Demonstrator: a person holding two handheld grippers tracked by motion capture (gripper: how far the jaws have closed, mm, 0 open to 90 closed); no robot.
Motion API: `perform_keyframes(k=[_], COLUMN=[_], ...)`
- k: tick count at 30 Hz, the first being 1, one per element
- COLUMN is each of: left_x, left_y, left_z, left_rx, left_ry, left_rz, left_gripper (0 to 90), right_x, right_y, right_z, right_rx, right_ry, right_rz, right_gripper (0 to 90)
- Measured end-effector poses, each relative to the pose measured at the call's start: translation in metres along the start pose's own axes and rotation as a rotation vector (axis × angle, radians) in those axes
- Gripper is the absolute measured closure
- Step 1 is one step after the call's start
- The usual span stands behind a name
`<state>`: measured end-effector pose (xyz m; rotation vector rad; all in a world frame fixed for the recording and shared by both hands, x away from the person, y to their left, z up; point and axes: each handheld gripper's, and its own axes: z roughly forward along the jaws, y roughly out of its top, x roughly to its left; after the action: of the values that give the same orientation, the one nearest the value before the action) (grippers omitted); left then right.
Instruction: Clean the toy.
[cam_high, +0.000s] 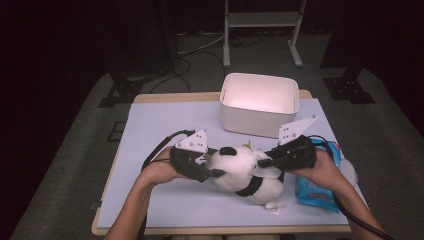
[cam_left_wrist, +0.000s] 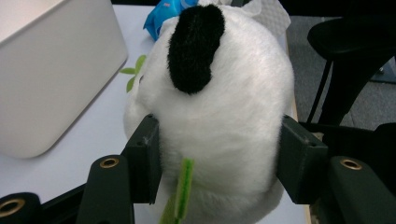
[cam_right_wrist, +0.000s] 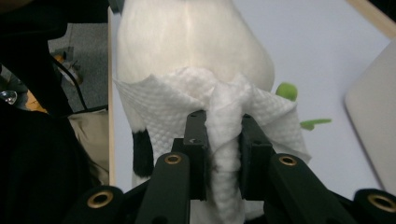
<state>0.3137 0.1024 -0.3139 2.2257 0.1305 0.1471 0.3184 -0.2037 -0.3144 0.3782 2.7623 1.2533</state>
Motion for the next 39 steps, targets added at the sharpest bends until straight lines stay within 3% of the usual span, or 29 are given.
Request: perform_keyframes(k=[5, 11, 18, 24, 26, 29, 32, 39], left_x=[0.001, 0.004, 0.011, 0.015, 0.015, 0.014, 0.011, 0.010], left_y=[-0.004, -0.007, -0.018, -0.025, -0.026, -0.025, -0.018, -0.001], left_z=[0.004, 0.008, 0.014, 0.023, 0.025, 0.024, 0.017, -0.001], left_rx=[-0.008, -0.040, -0.063, -0.081, -0.106, -0.135, -0.147, -0.133], left_ry=[-0.023, -0.036, -0.065, -0.105, -0.115, -0.103, -0.074, -0.036], left_rz=[-0.014, -0.057, -0.112, -0.128, -0.128, -0.131, -0.108, -0.077], left_gripper=[37.7, 22.8, 11.7, 10.0, 10.8, 23.8, 32.3, 34.3], right_x=[-0.001, -0.001, 0.000, -0.003, -0.004, -0.005, -0.005, -0.006], right_y=[-0.013, -0.017, -0.022, -0.028, -0.030, -0.032, -0.031, -0.018], right_z=[0.005, 0.004, 0.003, -0.001, -0.002, -0.005, -0.010, -0.015], right_rx=[0.017, 0.050, 0.046, 0.043, 0.041, 0.026, -0.010, -0.039], right_ry=[0.009, 0.005, 0.017, 0.012, 0.008, 0.008, 0.003, -0.001], right_rz=[0.015, 0.002, 0.011, 0.020, 0.028, 0.046, 0.056, 0.041], right_gripper=[75.6, 75.4, 75.2, 75.1, 75.0, 75.0, 75.1, 75.3])
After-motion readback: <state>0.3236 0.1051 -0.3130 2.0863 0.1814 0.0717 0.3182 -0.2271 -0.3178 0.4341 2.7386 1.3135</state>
